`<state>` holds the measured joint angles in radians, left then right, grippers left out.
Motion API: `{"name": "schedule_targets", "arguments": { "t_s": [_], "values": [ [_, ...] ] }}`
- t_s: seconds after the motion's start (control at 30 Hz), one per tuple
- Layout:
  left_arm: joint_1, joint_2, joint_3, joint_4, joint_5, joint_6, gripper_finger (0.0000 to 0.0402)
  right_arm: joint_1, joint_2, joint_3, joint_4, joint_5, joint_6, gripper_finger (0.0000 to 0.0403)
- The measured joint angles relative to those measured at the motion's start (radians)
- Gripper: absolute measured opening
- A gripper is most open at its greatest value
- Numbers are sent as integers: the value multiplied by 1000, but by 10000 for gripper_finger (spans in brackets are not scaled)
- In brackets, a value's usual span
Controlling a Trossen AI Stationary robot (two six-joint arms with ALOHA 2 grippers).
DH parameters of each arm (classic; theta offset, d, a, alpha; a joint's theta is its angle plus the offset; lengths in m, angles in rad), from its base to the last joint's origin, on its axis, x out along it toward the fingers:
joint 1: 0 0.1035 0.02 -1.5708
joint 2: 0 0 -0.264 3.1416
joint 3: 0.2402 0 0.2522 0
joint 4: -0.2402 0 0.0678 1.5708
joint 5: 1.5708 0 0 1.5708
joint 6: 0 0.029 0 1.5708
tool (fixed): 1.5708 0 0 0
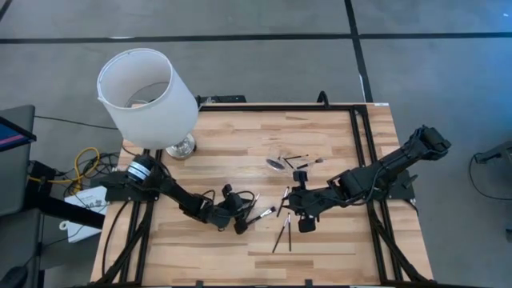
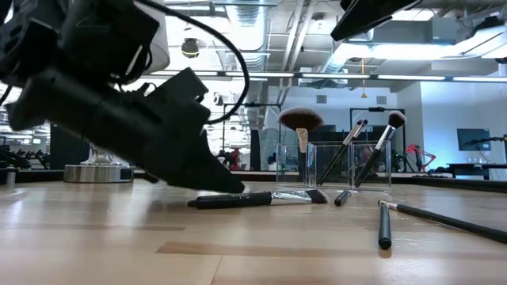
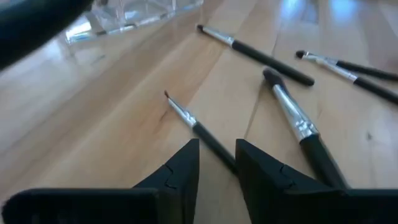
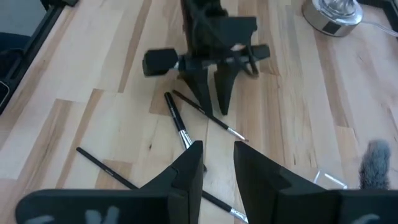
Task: Put items in baskets/containers
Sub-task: Put the black liner brush into the transparent organizer
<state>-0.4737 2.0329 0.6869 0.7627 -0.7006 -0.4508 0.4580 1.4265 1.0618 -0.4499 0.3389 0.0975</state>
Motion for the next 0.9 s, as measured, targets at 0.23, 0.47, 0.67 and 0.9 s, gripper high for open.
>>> {"name": "schedule_targets", "arguments": {
  "t_s": [0.23,0.47,0.67,0.9],
  "values": [
    [-11,84,23,35,-36,20,101,0,0,0,4,0,0,82],
    [-6,77,-19,31,-70,23,68,0,0,0,14,0,0,82],
    [-6,73,-50,58,-54,29,9,0,0,0,14,-1,0,82],
    [-3,33,-59,37,-5,54,43,0,0,0,17,-1,0,82]
  ]
}}
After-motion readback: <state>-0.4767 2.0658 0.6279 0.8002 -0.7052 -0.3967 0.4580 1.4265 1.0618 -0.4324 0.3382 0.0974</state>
